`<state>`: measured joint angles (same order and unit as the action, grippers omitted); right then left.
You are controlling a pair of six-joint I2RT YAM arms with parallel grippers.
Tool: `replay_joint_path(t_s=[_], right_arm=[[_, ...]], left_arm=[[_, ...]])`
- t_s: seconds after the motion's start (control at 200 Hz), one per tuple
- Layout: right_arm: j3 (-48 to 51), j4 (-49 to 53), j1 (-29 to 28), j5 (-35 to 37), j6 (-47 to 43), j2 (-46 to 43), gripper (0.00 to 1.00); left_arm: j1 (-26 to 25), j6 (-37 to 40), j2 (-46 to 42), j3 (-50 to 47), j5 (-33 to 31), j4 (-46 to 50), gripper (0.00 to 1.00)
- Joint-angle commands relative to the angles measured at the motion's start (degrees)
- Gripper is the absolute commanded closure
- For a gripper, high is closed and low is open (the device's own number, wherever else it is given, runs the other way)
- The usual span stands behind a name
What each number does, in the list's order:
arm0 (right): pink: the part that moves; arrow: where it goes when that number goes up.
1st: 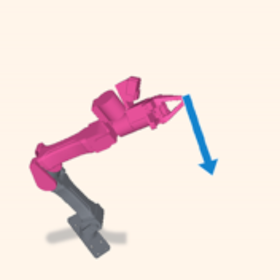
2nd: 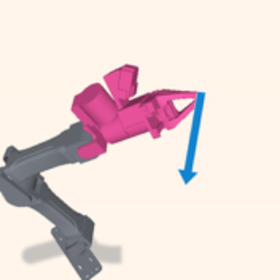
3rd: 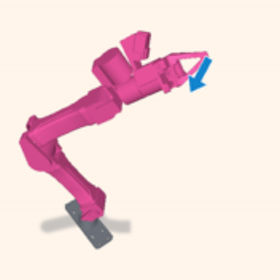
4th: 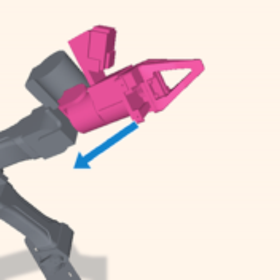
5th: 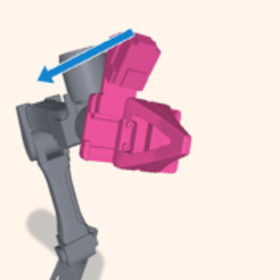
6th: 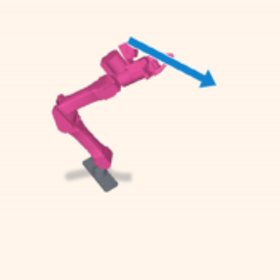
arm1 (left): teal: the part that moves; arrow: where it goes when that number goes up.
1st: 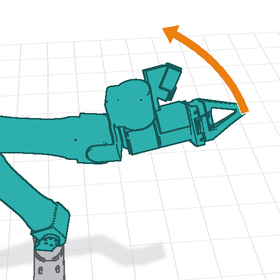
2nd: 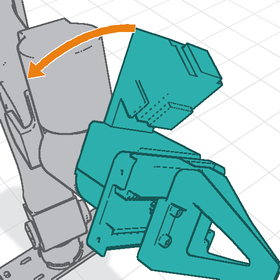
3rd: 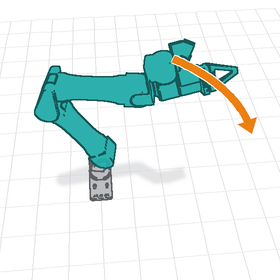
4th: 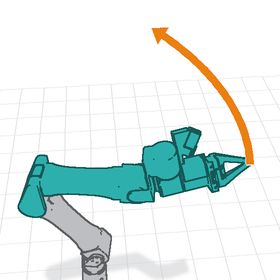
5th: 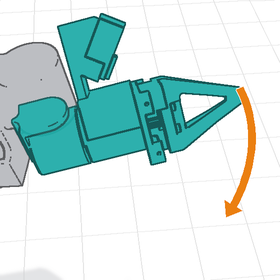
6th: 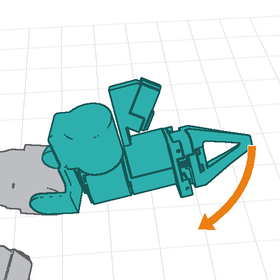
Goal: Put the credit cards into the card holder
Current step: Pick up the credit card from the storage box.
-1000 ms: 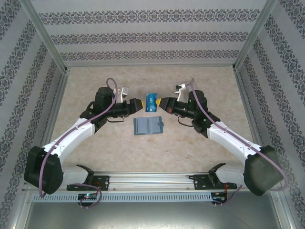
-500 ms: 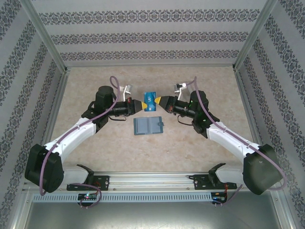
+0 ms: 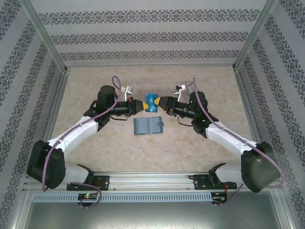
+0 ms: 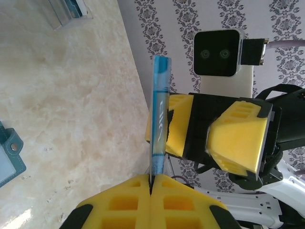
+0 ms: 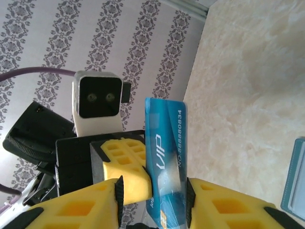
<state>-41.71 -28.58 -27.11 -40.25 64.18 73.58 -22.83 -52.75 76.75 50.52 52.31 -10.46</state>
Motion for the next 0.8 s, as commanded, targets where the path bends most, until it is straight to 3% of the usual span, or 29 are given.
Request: replay_joint_path(t_s=[0.0, 0.12, 0.245, 0.415, 0.495, 0.525, 0.565, 0.6, 0.724, 0.794], right_arm=[[0.2, -4.8, -0.3, -5.8, -0.7, 0.6, 0.61], [0.4, -5.5, 0.1, -6.3, -0.2, 1.2, 0.64], [0.7, -6.5, 1.1, -7.4, 0.0, 1.7, 0.78], [1.0, -6.4, 2.1, -8.4, -0.9, 2.4, 0.83], [0.9, -6.3, 2.6, -9.8, -2.1, 3.8, 0.95], [0.8, -6.1, 2.8, -10.1, -2.2, 4.4, 0.98], [0.8, -5.6, 3.1, -10.9, -2.8, 5.6, 1.00], [0.9, -4.6, 3.3, -11.4, -3.8, 6.6, 1.00], [1.6, 2.2, 3.9, -10.9, -10.4, 10.3, 1.00], [1.2, 5.4, 3.9, -10.9, -14.1, 13.9, 1.00]], left_arm=[[-0.5, -1.5, 1.1, 1.4, 0.6, -4.6, 1.00], [-0.5, -2.4, 1.4, 1.4, 1.5, -6.2, 1.00], [-0.5, -1.7, 1.5, 1.9, 1.2, -4.6, 1.00], [-0.5, -0.9, 1.3, 1.4, 1.1, -2.9, 1.00], [-0.5, 0.6, 1.6, 1.5, 0.6, -0.6, 1.00], [-0.5, 0.9, 1.6, 1.4, 0.3, 0.3, 0.90], [-0.4, 1.7, 1.5, 1.5, -1.2, 2.7, 0.62], [-0.2, 2.9, 1.2, 1.4, -2.8, 4.9, 0.48], [1.1, 6.6, 0.5, 0.7, -10.5, 15.0, 0.34], [1.2, 9.4, 1.0, 1.2, -17.1, 22.8, 0.33]])
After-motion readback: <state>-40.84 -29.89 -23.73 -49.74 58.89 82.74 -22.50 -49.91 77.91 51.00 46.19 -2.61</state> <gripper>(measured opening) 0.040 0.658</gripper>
